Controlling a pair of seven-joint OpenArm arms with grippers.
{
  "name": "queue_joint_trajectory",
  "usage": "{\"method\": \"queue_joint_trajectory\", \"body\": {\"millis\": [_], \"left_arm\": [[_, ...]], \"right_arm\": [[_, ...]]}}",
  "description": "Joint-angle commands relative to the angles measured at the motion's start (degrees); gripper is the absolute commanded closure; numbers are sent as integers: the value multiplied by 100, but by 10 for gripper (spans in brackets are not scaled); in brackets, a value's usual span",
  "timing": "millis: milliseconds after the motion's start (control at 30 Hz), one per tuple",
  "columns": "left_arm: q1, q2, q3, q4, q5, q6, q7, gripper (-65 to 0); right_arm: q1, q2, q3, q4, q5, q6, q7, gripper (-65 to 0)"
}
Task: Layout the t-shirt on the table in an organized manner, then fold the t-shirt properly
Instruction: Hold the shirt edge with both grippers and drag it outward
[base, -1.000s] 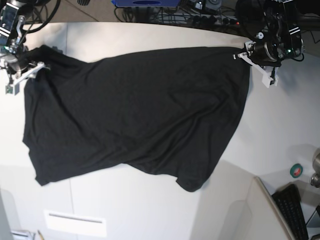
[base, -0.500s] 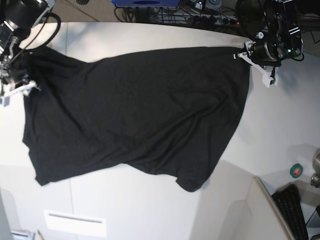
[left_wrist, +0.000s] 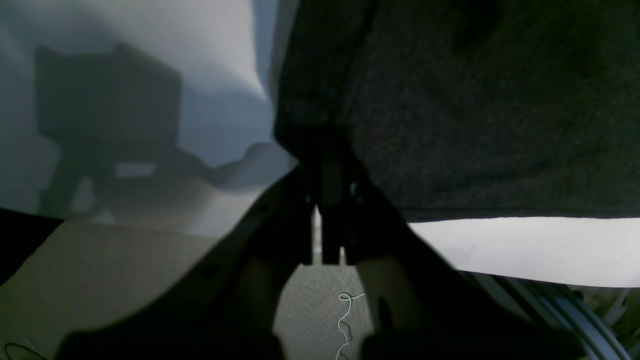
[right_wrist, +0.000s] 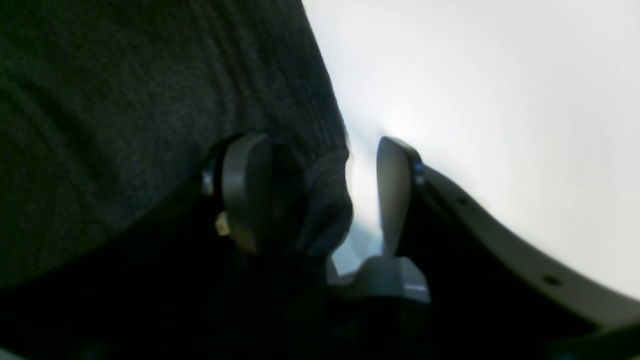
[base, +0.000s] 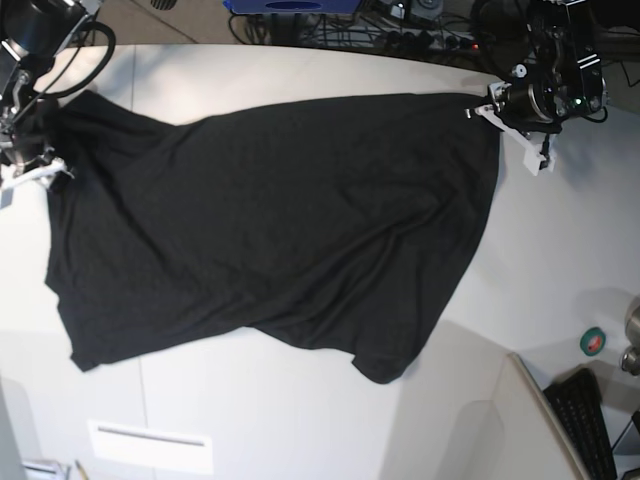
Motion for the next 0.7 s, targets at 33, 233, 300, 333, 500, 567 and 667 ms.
{"method": "queue_joint_trajectory", "body": {"millis": [33,233,300,333,500,567,667], "left_arm": [[1,-76,-32,76,-36,-23,-23,0],[1,-49,-32,120,-36,-23,-23,0],[1,-49,-32,129,-36,-23,-23,0],[1,-49,-32,138,-36,-23,-23,0],[62,-49,-32,445,-36,-23,-6,0],[71,-49,-32,489,-36,-14,20,0],[88,-49,-32,401,-36,-14,20,0]], "right_arm": [[10,38,-5,-3,-38,31,-178,-179],[-25,47,-5,120,-38,31,-196,0],[-77,38,39,454,-38,31,-354,0],[-200,38,22,815,-38,31,-503,0],[-535,-217,4,2485,-73,-4,-1005,0],[-561,-244,-5,2714,-73,-4,-1136,0],[-517,-244,-5,2652,-73,-4,-1286,0]]}}
